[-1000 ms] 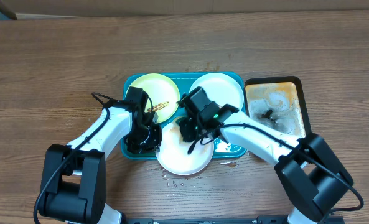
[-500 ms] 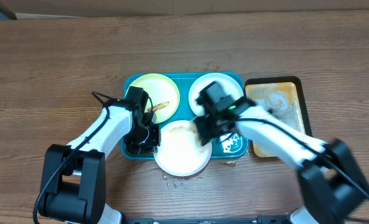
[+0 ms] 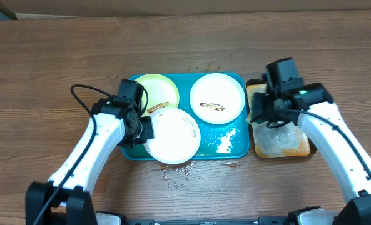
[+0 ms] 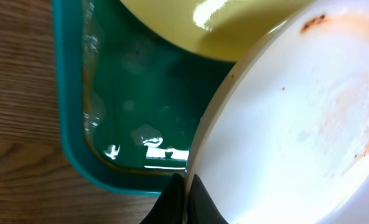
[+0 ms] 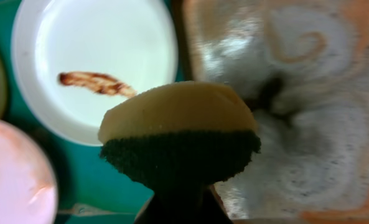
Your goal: Clean dirty plates on tray and stack at the side
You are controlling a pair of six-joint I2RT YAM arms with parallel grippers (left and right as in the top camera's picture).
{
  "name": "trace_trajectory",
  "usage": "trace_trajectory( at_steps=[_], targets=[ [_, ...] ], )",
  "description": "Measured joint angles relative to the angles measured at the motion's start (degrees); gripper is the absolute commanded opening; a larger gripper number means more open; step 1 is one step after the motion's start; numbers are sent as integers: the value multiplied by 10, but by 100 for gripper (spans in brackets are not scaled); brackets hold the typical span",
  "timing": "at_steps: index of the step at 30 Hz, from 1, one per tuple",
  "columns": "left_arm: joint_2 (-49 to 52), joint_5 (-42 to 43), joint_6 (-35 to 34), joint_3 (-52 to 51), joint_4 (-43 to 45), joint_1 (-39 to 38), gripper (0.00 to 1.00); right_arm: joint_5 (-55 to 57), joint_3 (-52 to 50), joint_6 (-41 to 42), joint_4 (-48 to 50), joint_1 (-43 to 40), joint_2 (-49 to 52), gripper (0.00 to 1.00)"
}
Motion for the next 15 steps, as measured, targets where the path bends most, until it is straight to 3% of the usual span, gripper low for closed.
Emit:
trace_trajectory(
  at_steps=[7, 15],
  targets=[
    [-73, -22, -10, 0, 13, 0, 4, 39, 0, 0, -12, -61, 0, 7],
    [-94, -40, -10, 0, 18, 0, 4, 41, 0, 0, -19, -65, 0, 7]
  ],
)
